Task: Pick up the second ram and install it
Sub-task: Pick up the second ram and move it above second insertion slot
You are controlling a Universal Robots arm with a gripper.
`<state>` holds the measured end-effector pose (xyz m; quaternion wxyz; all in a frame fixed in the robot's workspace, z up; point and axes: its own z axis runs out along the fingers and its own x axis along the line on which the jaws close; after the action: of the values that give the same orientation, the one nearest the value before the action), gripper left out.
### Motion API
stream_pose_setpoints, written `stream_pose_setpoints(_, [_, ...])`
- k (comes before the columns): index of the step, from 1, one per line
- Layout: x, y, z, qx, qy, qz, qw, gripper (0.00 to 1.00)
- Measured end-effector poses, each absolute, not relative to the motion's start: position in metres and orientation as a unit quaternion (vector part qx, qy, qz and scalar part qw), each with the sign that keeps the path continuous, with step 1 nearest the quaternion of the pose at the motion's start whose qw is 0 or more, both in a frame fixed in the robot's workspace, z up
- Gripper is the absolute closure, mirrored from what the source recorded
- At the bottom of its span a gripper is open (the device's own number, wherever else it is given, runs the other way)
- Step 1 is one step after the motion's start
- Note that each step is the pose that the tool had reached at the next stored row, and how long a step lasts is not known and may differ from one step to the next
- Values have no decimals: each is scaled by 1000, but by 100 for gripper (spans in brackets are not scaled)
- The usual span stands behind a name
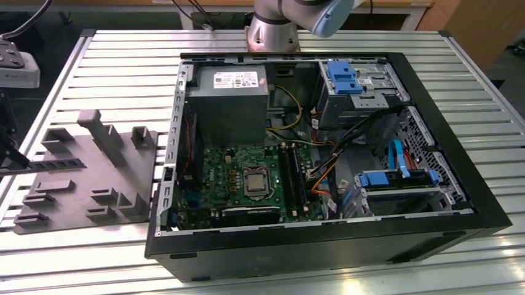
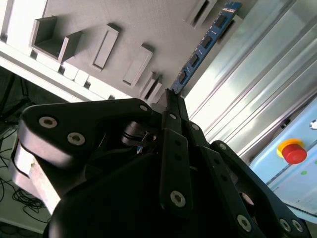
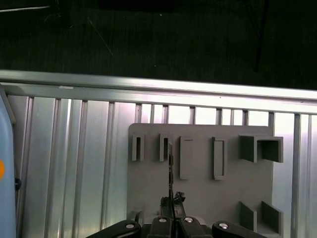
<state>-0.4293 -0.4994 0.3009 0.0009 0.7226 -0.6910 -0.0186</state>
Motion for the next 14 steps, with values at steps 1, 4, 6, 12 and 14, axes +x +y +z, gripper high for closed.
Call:
stream_pose_setpoints(1, [-429, -499, 302, 723, -691, -19, 1, 89])
stream_pose_setpoints(4, [-429, -499, 304, 723, -691, -19, 1, 89])
stream_pose_setpoints(6, [-429, -499, 305, 723, -691, -19, 1, 89])
stream_pose_setpoints(12, [-429, -499, 309, 723, -691, -19, 1, 89])
stream_pose_setpoints(14, [-429, -499, 310, 723, -691, -19, 1, 89])
